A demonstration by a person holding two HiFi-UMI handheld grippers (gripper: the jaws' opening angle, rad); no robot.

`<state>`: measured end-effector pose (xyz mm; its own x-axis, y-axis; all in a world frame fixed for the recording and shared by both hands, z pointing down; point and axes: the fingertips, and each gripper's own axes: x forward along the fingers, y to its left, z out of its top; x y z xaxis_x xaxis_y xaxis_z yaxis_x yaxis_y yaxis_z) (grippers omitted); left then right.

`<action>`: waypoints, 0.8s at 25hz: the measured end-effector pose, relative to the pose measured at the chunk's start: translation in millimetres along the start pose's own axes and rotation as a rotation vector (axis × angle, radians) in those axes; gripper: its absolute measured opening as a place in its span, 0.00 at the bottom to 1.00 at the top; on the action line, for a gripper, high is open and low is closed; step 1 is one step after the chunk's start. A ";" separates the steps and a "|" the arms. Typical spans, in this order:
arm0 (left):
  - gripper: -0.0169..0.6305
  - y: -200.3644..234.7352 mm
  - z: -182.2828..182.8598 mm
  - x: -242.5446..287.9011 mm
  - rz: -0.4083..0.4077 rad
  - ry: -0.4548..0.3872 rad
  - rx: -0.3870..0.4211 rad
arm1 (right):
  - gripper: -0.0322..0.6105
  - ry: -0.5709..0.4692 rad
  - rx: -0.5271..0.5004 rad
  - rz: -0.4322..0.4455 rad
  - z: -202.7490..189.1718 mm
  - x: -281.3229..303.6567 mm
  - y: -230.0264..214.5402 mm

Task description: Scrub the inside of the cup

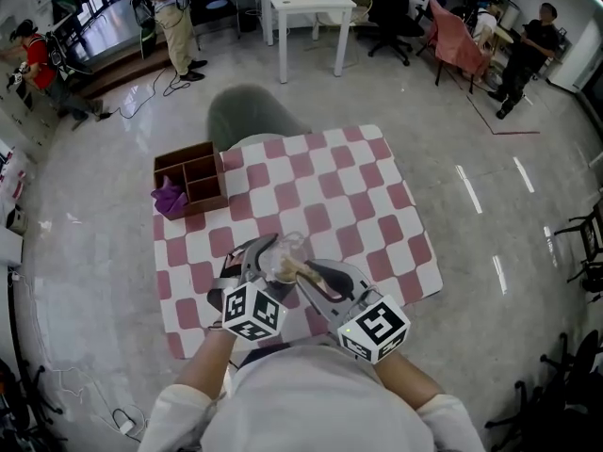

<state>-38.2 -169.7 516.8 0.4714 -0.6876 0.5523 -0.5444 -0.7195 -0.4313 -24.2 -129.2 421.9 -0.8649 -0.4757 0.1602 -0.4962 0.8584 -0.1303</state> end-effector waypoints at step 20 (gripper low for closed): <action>0.60 46.1 -20.4 91.7 -0.043 -0.251 -0.481 | 0.21 -0.069 0.138 -0.336 -6.2 -52.5 -78.6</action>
<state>-34.2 -263.9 562.0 0.6193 -0.7030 0.3496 -0.7492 -0.6624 -0.0047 60.8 -170.5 429.8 -0.6526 -0.7425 0.1510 -0.7549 0.6201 -0.2135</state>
